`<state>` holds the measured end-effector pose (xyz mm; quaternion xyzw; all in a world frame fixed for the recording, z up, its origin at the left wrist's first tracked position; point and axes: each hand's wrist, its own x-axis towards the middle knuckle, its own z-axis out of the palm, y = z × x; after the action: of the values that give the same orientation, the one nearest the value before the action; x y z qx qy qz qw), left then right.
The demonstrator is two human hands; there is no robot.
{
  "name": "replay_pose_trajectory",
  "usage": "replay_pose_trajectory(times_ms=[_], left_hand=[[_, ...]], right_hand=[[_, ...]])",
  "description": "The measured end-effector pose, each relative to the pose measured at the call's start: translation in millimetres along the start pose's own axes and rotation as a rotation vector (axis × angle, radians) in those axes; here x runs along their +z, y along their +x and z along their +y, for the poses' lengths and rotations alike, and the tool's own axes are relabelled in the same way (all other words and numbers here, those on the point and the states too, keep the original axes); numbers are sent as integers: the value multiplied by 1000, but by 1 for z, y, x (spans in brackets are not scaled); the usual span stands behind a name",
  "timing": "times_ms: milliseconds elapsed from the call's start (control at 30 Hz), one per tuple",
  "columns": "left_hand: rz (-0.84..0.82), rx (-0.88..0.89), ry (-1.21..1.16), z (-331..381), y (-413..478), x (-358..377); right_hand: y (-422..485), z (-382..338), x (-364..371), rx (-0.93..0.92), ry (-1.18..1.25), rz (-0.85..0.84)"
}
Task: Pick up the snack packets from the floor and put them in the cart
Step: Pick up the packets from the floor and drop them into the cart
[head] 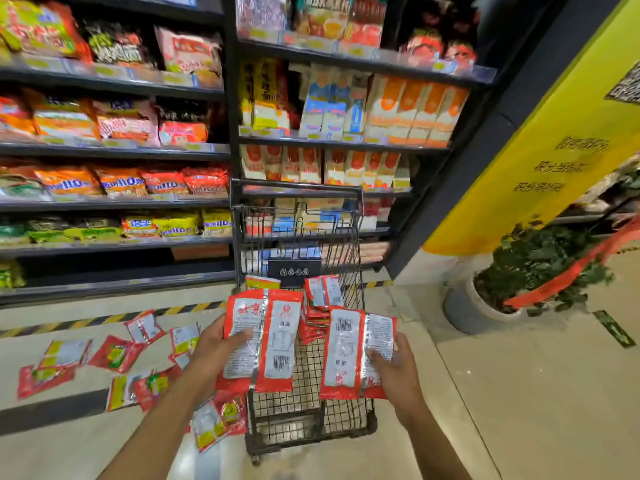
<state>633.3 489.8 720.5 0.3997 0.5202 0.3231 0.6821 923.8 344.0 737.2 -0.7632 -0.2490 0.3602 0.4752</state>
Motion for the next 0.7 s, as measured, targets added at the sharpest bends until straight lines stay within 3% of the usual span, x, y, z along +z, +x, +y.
replay_pose_trajectory(times_ms=[433, 533, 700], left_hand=[[237, -299, 80, -121, 156, 50], [311, -396, 59, -171, 196, 52], [417, -554, 152, -258, 261, 49]], right_hand=[[192, 132, 51, 219, -163, -190], [235, 160, 75, 329, -314, -245], [288, 249, 117, 327, -419, -252]])
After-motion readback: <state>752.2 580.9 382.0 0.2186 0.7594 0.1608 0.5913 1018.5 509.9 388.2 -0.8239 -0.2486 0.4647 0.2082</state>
